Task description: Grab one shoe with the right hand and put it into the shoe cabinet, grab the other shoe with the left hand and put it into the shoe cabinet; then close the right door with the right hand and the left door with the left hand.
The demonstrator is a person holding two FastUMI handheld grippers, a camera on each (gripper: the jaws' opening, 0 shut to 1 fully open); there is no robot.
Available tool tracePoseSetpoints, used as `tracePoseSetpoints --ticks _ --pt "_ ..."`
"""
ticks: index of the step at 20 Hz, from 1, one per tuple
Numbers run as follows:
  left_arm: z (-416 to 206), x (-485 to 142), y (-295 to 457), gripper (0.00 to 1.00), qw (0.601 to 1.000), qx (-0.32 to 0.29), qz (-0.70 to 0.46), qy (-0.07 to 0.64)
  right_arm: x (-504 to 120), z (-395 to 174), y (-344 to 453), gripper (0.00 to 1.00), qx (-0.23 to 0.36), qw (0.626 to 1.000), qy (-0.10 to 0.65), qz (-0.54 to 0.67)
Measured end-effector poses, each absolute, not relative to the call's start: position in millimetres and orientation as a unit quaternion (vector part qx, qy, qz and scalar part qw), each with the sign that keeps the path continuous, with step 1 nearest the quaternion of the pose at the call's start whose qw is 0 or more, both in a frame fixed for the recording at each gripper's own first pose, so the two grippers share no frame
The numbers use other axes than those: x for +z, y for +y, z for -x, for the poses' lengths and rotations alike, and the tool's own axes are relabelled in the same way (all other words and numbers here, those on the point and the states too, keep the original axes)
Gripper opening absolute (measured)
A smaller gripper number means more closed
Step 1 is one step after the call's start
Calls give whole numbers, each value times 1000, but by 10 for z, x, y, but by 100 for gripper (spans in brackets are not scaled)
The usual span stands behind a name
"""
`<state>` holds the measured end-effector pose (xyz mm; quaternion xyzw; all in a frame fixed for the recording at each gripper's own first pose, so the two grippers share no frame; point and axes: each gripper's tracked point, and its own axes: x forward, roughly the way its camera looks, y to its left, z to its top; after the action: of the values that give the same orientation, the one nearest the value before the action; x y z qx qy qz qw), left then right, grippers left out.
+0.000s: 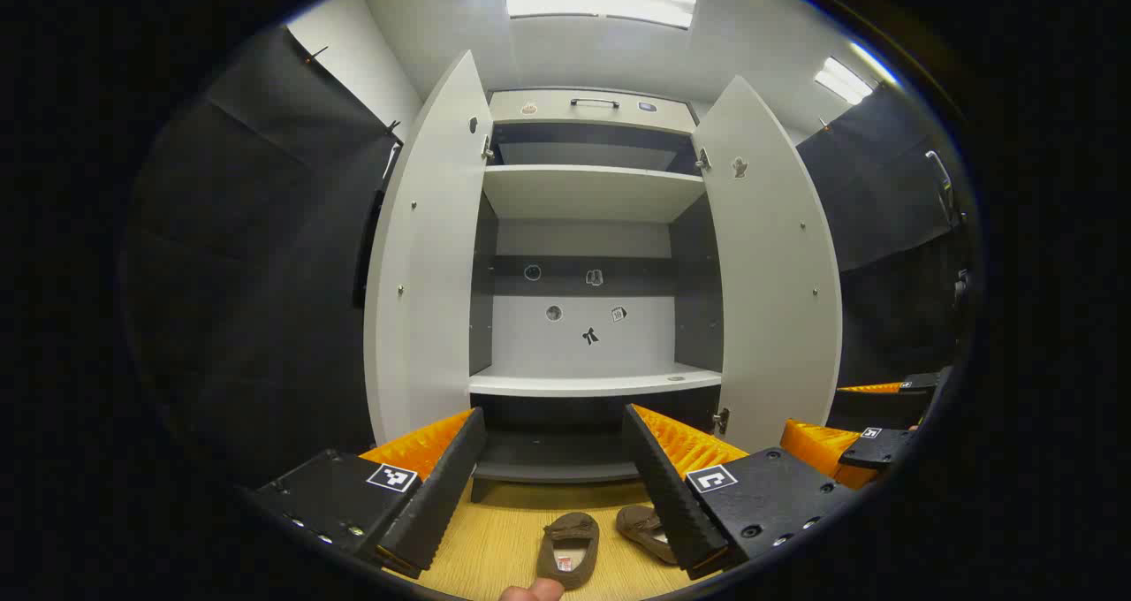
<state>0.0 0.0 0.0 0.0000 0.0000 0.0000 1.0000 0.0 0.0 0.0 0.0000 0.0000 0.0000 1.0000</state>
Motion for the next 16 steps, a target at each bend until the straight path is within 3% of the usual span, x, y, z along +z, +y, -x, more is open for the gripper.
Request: tracePoseSetpoints --ticks 16 --pt "52 30 101 95 1000 10 4 -6 37 9 58 99 4 1000 1 7"
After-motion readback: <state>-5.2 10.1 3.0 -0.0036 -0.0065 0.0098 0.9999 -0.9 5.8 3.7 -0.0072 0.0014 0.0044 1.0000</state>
